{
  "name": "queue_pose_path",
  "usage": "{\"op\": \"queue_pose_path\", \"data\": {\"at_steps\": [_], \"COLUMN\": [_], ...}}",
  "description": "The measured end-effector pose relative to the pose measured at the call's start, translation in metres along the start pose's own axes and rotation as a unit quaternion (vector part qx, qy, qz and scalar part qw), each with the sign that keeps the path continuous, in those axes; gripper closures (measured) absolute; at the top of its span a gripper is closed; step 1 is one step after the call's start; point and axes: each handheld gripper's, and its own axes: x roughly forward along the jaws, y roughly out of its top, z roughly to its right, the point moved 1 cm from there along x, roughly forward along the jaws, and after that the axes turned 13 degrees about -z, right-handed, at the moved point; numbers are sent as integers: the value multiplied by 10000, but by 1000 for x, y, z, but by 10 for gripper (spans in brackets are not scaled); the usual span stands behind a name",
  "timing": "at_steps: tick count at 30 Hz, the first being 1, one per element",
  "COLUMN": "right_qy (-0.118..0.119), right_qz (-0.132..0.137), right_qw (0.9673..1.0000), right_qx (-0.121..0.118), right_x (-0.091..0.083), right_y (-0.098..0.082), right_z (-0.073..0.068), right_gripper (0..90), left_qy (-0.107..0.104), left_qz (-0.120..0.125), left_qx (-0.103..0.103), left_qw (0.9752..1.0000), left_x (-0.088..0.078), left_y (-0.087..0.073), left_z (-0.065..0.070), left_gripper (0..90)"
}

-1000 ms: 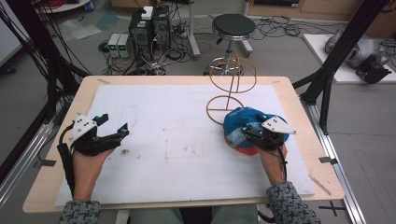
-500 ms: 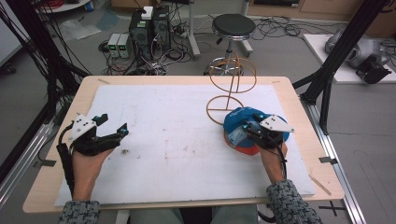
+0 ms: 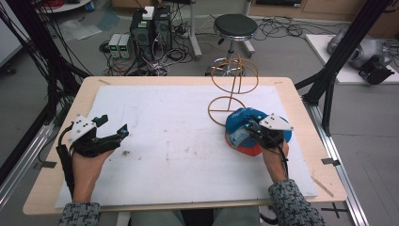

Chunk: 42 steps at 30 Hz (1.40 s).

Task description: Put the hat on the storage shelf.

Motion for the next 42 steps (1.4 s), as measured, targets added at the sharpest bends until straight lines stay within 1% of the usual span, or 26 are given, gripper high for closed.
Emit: {"op": "queue_pose_path", "data": {"at_steps": [1, 2, 3, 6, 12, 18, 23, 25, 28, 29, 33, 37, 42], "right_qy": [23, 41, 41, 51, 48, -100, -172, -200, -287, -295, -387, -412, -498], "right_qz": [-8, 1, 1, 33, 21, 123, 269, 336, 427, 429, 543, 687, 781], "right_qw": [10000, 10000, 10000, 9998, 9996, 9991, 9979, 9974, 9962, 9955, 9936, 9911, 9886], "right_qx": [32, 88, 88, 171, 280, 384, 571, 609, 709, 786, 907, 1066, 1184], "right_x": [0, 0, 0, -2, -3, -8, -16, -19, -24, -26, -32, -39, -47], "right_y": [0, 0, 0, 0, 1, 4, 7, 8, 8, 8, 8, 7, 6], "right_z": [0, 2, 2, 5, 8, 12, 17, 20, 25, 26, 32, 37, 42], "right_gripper": [705, 745, 745, 812, 860, 870, 871, 871, 872, 872, 873, 873, 873], "left_qy": [12, 11, 6, 13, 12, 25, 35, 32, 36, 39, 48, 47, 53], "left_qz": [1, 15, 12, 7, -8, 7, 24, 30, 28, 28, 31, 33, 20], "left_qx": [1, -12, -10, -9, -6, -24, -32, -33, -29, -37, -41, -46, -52], "left_qw": [10000, 10000, 10000, 10000, 10000, 10000, 10000, 10000, 10000, 10000, 10000, 10000, 10000], "left_x": [0, 0, -1, -1, 0, -1, -2, -3, -3, -3, -4, -4, -3], "left_y": [0, 0, 0, 0, 0, 0, 0, 0, 0, 0, 0, 0, 0], "left_z": [0, 0, -1, -1, -1, -2, -3, -3, -3, -3, -4, -4, -4], "left_gripper": [200, 200, 200, 200, 200, 200, 200, 200, 200, 200, 200, 200, 200]}}
